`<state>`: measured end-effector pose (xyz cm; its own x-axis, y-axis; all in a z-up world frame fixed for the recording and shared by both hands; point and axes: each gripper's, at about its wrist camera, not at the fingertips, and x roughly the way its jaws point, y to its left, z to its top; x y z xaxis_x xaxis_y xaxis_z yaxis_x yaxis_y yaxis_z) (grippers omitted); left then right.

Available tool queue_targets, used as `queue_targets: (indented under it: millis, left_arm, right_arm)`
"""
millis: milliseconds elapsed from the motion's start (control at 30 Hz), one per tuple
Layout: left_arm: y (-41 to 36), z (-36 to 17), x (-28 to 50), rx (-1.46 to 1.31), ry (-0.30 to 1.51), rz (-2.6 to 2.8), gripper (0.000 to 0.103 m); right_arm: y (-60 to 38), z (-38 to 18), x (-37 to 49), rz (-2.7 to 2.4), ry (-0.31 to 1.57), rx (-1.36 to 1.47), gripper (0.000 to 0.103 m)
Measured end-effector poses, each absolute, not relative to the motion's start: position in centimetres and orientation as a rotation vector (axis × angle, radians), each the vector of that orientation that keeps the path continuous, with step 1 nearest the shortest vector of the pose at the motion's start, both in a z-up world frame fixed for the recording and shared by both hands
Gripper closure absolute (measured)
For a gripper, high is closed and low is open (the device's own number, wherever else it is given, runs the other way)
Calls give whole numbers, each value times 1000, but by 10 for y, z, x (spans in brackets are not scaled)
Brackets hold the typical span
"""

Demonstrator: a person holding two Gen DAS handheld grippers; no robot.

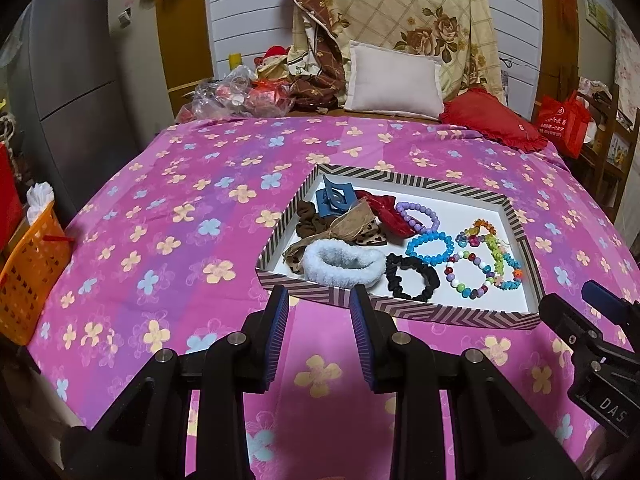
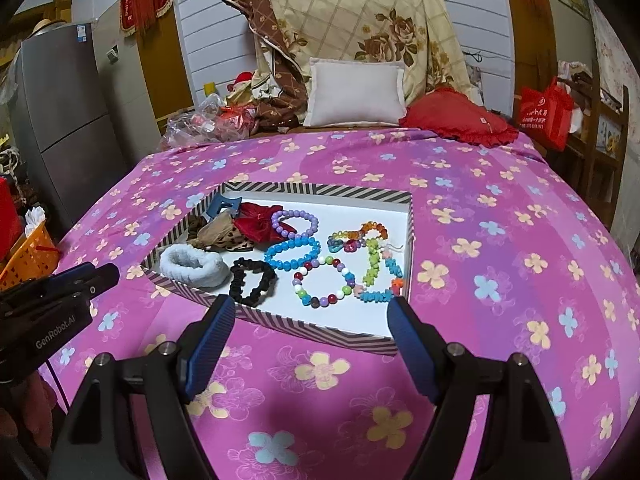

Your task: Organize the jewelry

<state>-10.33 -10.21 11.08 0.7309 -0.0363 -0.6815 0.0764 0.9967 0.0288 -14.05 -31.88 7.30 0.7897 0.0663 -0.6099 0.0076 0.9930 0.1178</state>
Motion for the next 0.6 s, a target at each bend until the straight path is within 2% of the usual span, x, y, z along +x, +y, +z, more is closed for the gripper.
queue_targets:
  millis: [600]
  left_arm:
    - [-113, 112, -101, 57, 751, -82, 81]
  right_arm:
    - [-317, 74, -138, 10, 655, 101, 21]
